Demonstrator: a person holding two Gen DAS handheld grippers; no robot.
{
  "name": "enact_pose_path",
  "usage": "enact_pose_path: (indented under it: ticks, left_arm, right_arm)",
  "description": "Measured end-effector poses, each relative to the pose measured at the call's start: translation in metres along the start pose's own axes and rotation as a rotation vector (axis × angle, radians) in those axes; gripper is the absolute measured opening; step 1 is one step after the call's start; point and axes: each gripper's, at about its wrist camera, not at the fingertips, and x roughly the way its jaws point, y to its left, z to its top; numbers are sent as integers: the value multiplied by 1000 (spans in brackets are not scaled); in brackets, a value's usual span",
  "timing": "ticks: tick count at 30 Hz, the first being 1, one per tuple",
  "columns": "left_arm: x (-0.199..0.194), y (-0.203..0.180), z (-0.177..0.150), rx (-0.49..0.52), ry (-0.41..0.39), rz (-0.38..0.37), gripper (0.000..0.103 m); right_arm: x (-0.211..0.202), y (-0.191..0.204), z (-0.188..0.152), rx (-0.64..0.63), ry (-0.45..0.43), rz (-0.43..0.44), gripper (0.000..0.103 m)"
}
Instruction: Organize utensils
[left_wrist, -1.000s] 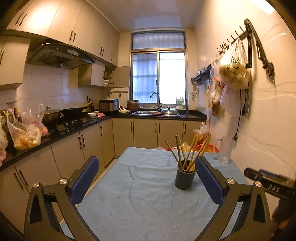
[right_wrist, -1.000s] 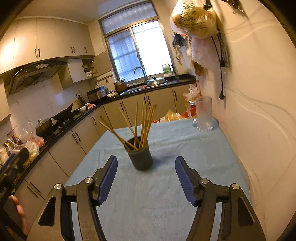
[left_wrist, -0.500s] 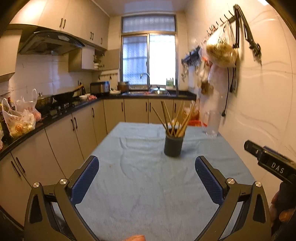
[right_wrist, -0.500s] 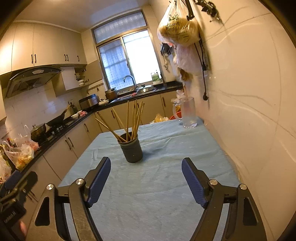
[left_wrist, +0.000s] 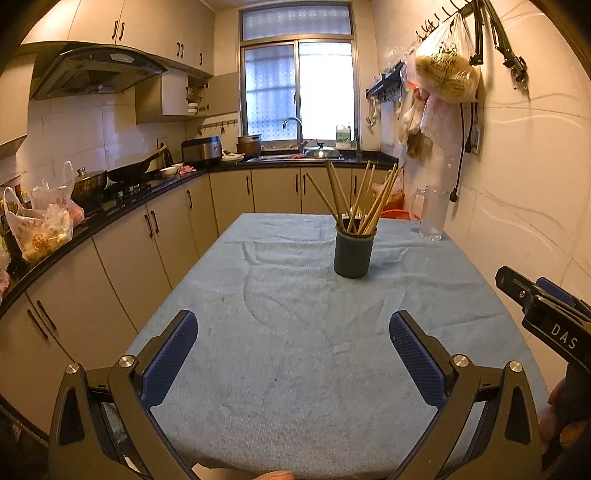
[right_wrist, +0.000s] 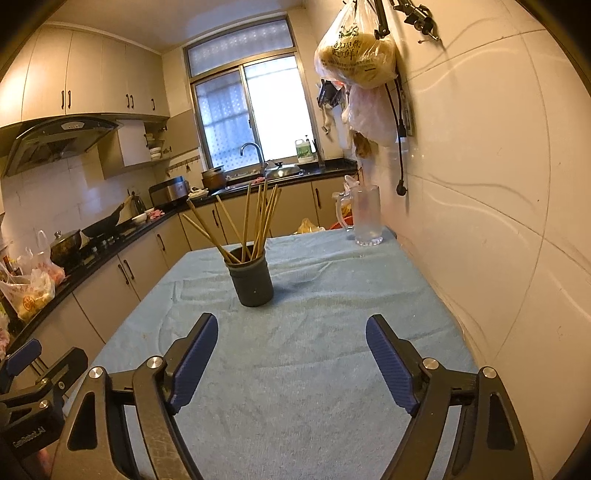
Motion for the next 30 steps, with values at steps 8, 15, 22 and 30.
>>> enact_pose_path:
  ticks: [8, 15, 22, 30]
  left_arm:
    - [12, -1, -1, 4, 35, -4, 103]
    - [22, -3, -2, 1, 58, -6, 103]
    - [24, -4, -2, 3, 62, -4, 103]
    - [31, -5, -4, 5, 74, 12, 103]
  right_arm:
    - [3, 4, -3, -22, -9, -26, 87]
    - [9, 7, -4, -37, -1, -30, 88]
    - [13, 8, -3, -42, -2, -32, 88]
    - [16, 9, -5, -51, 6, -30, 89]
